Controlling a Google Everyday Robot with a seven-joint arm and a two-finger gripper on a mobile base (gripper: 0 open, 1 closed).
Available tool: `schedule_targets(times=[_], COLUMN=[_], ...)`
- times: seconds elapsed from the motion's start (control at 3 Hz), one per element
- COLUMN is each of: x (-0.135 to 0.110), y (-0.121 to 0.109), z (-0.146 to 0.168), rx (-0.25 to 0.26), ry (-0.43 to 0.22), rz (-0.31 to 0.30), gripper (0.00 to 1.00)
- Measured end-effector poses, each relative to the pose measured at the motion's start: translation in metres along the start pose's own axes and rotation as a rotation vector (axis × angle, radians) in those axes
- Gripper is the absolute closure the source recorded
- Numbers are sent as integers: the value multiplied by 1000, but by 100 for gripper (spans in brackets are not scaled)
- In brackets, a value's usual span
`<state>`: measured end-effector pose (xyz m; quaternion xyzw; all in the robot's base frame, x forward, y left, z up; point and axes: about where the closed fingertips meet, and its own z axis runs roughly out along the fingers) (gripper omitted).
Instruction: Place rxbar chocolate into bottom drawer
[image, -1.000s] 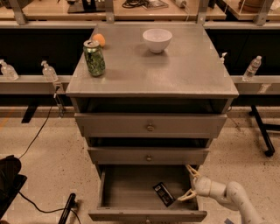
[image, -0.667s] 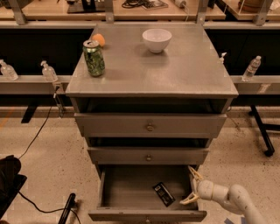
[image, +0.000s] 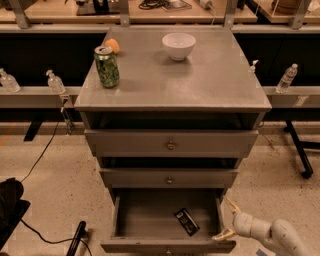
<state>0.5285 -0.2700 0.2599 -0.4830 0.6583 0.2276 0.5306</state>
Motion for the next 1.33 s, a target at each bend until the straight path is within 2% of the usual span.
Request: schedule_targets(times=[0.33, 0.67, 1.0, 1.33], x=[-15, -18, -31, -31], y=[2, -6, -37, -37], z=[-37, -44, -79, -79], rx=[44, 39, 3, 3], ry=[-77, -81, -68, -68], rz=[12, 13, 1, 1], gripper=[0, 0, 0, 0])
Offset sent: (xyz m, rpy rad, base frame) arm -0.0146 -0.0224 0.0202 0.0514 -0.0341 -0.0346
